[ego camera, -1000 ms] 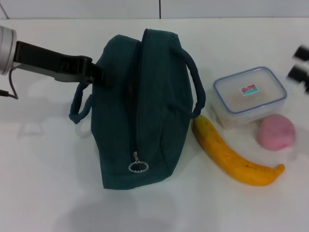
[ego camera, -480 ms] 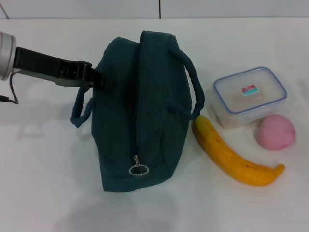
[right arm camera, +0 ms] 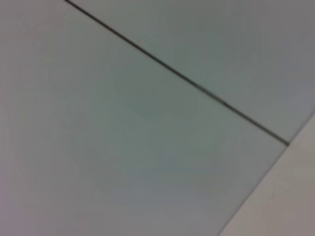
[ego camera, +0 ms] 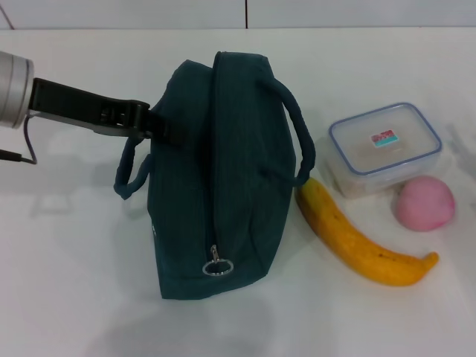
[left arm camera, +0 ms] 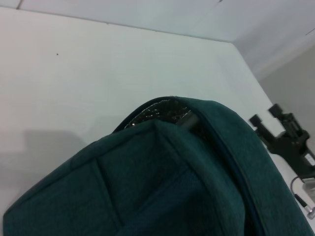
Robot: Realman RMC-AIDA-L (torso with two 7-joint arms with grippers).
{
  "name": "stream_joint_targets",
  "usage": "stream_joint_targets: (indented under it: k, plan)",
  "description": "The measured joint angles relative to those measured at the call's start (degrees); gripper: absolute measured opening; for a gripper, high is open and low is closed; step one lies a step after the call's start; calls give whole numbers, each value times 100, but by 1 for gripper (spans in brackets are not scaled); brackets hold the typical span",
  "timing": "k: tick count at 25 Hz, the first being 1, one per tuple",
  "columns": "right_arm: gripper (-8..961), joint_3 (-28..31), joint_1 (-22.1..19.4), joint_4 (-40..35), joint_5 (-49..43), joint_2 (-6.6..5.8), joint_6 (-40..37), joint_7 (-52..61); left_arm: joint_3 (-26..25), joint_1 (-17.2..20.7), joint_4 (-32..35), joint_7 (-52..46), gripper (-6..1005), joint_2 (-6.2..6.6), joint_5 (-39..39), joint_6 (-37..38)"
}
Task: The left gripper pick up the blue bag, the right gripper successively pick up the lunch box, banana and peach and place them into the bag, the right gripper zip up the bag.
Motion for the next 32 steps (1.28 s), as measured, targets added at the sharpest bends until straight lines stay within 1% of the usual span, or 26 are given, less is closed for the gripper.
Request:
stream_joint_targets:
  k: [7, 11, 18, 28, 32]
  plan:
    - [783, -18, 190, 373, -20, 28, 312, 256, 18, 3, 3, 231, 51, -77, -11, 16]
    - [783, -98, 320, 451, -68, 41, 435, 470, 20, 23, 4, 329, 51, -89, -92, 25]
    - [782, -144, 608, 475, -444, 40, 774, 998, 31, 28, 4, 377, 51, -107, -149, 36]
    - [783, -139, 734, 517, -482, 48, 894, 1009, 29, 25, 3, 399, 51, -113, -153, 35]
    - [783, -144, 769, 524, -519, 40, 1119, 1023, 29, 23, 3, 407, 51, -128, -153, 35]
